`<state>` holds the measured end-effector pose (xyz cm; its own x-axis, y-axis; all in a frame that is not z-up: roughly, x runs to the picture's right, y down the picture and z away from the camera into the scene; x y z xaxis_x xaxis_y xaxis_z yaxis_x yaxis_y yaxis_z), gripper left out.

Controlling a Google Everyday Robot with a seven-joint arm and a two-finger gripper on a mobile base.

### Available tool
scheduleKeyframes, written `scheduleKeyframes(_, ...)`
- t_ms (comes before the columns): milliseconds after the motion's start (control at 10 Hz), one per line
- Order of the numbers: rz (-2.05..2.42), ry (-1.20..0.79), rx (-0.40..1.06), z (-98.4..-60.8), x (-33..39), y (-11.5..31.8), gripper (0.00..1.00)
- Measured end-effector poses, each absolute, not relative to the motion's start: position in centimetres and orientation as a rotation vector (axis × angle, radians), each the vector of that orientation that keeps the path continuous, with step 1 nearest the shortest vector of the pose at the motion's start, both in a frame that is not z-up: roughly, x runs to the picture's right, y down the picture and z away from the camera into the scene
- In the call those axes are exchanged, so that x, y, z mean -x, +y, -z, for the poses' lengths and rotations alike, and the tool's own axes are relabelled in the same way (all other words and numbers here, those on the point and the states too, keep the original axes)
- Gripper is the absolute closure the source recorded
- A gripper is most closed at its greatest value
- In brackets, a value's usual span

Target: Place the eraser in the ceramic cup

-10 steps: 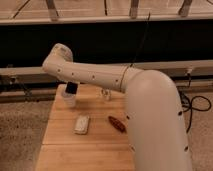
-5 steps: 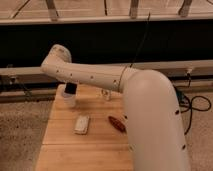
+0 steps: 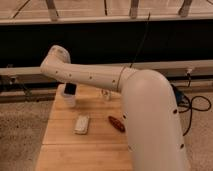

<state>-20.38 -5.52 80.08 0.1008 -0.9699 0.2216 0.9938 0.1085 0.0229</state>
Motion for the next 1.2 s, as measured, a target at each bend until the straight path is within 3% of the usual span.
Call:
scheduleKeyframes(600, 1.476, -0.197, 0.144, -80.31, 20.75, -5.25, 0.92)
scheduleKeyframes(800, 1.478, -0.195, 0.146, -80.34, 20.64, -5.25, 0.80)
scheduleKeyframes(1000, 1.484, -0.195, 0.148, -80.42, 20.70, -5.09, 0.57)
scheduleKeyframes(1200, 1.488, -0.191, 0.151, -80.43, 20.67, -5.05, 0.47)
